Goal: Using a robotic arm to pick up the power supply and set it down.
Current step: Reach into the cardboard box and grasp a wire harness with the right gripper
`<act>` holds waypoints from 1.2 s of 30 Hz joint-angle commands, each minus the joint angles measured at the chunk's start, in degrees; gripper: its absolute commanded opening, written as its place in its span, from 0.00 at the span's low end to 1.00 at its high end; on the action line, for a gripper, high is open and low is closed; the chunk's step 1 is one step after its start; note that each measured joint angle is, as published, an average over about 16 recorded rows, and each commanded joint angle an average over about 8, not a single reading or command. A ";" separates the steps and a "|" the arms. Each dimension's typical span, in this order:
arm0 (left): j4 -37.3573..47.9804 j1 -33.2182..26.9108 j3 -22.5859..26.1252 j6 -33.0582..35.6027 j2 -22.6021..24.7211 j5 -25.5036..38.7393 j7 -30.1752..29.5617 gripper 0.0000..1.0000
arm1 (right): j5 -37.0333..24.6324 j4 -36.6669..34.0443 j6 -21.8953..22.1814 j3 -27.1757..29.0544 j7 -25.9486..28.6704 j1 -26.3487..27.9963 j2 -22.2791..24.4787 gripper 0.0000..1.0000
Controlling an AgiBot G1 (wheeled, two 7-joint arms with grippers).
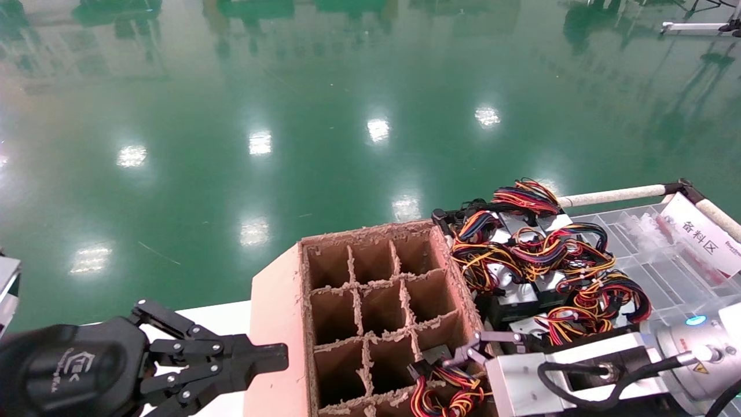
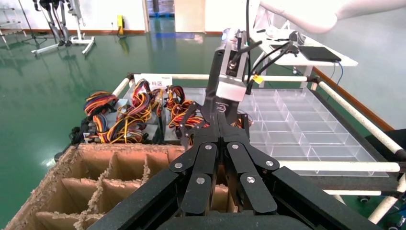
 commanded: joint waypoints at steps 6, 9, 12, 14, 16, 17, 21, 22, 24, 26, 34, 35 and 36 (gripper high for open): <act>0.00 0.00 0.00 0.00 0.00 0.00 0.00 0.00 | -0.61 -1.11 -0.16 -2.87 -0.26 2.51 -0.17 0.00; 0.00 0.00 0.01 0.00 0.00 0.00 0.00 0.01 | -1.32 -1.66 -0.32 -4.03 -0.44 3.12 -0.46 0.00; 0.00 0.00 0.01 0.00 0.00 -0.01 0.00 0.02 | -2.15 -2.32 -0.43 -5.37 -0.66 3.77 -0.82 0.00; 0.00 0.00 0.01 0.00 0.00 -0.01 0.01 0.03 | -2.50 -2.74 -0.35 -6.11 -0.93 4.18 -1.07 0.00; 0.00 0.00 0.01 0.00 0.00 -0.01 0.01 0.04 | -2.75 -3.11 -0.19 -6.69 -1.24 4.53 -1.30 0.00; 0.00 0.00 0.01 0.00 0.00 -0.01 0.01 0.04 | -2.87 -3.30 -0.11 -6.96 -1.41 4.66 -1.40 0.00; 0.00 0.00 0.02 -0.01 -0.01 -0.01 0.01 0.13 | -2.99 -4.09 0.19 -7.68 -2.03 5.01 -1.69 0.00; 0.00 0.00 0.02 -0.01 -0.01 -0.01 0.01 0.24 | -2.93 -4.31 0.24 -7.79 -2.18 5.06 -1.72 0.00; 0.00 0.00 0.02 -0.01 -0.01 -0.01 0.01 0.48 | -2.60 -4.79 0.30 -7.92 -2.44 5.13 -1.77 0.00; 0.00 0.00 0.02 -0.01 -0.01 -0.01 0.01 0.72 | -2.01 -5.30 0.31 -7.93 -2.72 5.20 -1.73 0.00; 0.00 -0.01 0.02 -0.01 -0.01 -0.02 0.01 1.00 | -0.30 -6.80 -0.09 -8.53 -3.40 5.62 -1.15 0.00; 0.00 -0.01 0.03 -0.01 -0.01 -0.02 0.01 1.00 | -0.02 -6.94 -0.10 -8.57 -3.40 5.72 -1.02 0.00; 0.00 -0.01 0.03 -0.01 -0.01 -0.02 0.01 1.00 | 0.32 -7.08 -0.10 -8.57 -3.40 5.82 -0.85 0.00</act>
